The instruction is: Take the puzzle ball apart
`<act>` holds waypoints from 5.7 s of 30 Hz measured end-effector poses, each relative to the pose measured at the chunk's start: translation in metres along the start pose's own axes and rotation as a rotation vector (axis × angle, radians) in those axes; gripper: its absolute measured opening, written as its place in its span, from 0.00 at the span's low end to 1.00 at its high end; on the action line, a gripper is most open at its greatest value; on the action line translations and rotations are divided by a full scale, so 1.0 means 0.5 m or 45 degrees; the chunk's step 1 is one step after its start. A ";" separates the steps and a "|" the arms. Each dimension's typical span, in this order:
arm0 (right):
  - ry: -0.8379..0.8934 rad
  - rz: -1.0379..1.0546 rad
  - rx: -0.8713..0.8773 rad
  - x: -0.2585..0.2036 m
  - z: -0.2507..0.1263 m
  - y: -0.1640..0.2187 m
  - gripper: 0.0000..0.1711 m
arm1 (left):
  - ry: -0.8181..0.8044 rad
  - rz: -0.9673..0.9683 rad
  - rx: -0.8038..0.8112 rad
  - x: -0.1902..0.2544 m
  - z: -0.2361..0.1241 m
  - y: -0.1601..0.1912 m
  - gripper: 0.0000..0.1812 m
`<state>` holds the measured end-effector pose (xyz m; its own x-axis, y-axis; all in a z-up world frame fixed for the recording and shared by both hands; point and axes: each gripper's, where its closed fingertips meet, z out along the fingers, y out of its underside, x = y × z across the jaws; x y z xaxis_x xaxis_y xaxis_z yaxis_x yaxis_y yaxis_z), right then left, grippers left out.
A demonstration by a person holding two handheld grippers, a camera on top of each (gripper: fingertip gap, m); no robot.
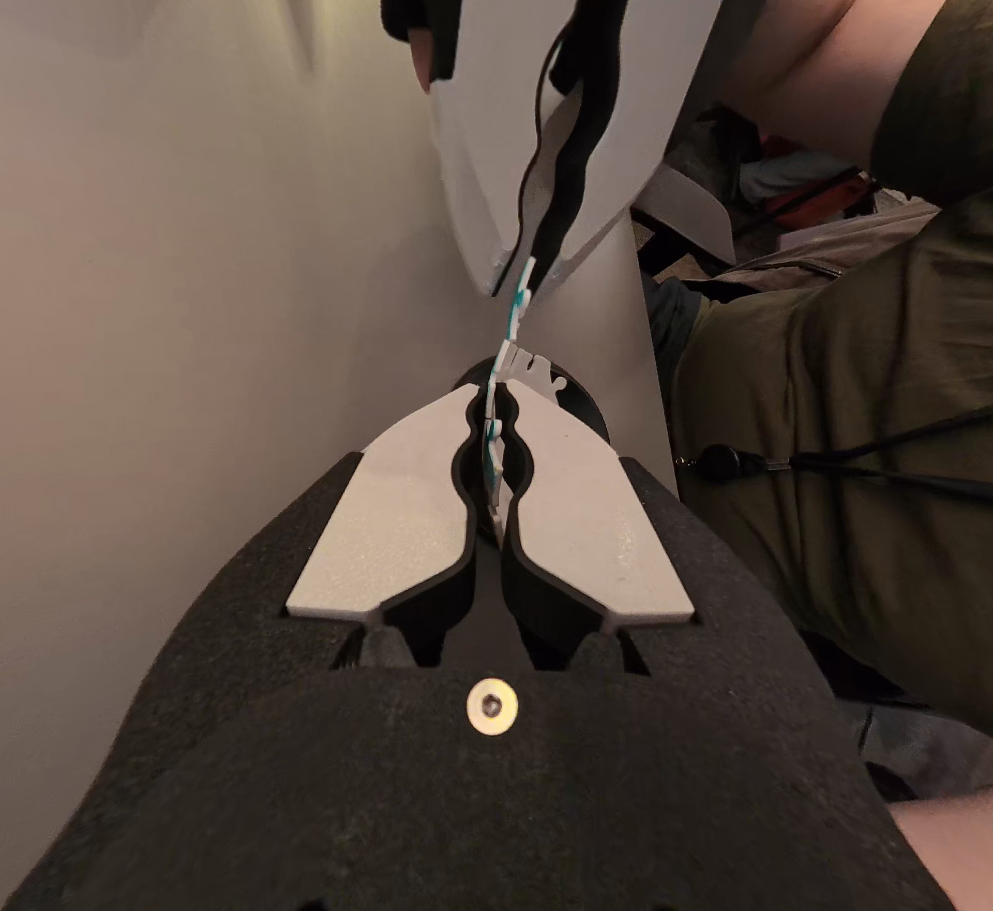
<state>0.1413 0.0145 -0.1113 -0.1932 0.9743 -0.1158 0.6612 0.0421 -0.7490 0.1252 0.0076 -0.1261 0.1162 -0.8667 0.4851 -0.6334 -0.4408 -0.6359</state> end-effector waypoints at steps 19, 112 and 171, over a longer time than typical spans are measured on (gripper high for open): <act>-0.091 0.476 -0.101 0.012 0.012 -0.002 0.06 | -0.081 -0.029 0.018 -0.019 -0.010 -0.004 0.02; -0.463 0.299 0.119 -0.024 0.022 0.010 0.02 | -0.056 0.353 -0.087 0.025 -0.017 0.019 0.02; -1.123 1.448 0.119 -0.028 -0.012 -0.049 0.01 | -0.070 0.535 0.135 0.065 -0.067 -0.035 0.01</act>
<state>0.1323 0.0010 -0.0874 -0.0034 0.0155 -0.9999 0.7162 -0.6978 -0.0133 0.1146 -0.0052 -0.0791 -0.0924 -0.9859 0.1397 -0.5523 -0.0660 -0.8310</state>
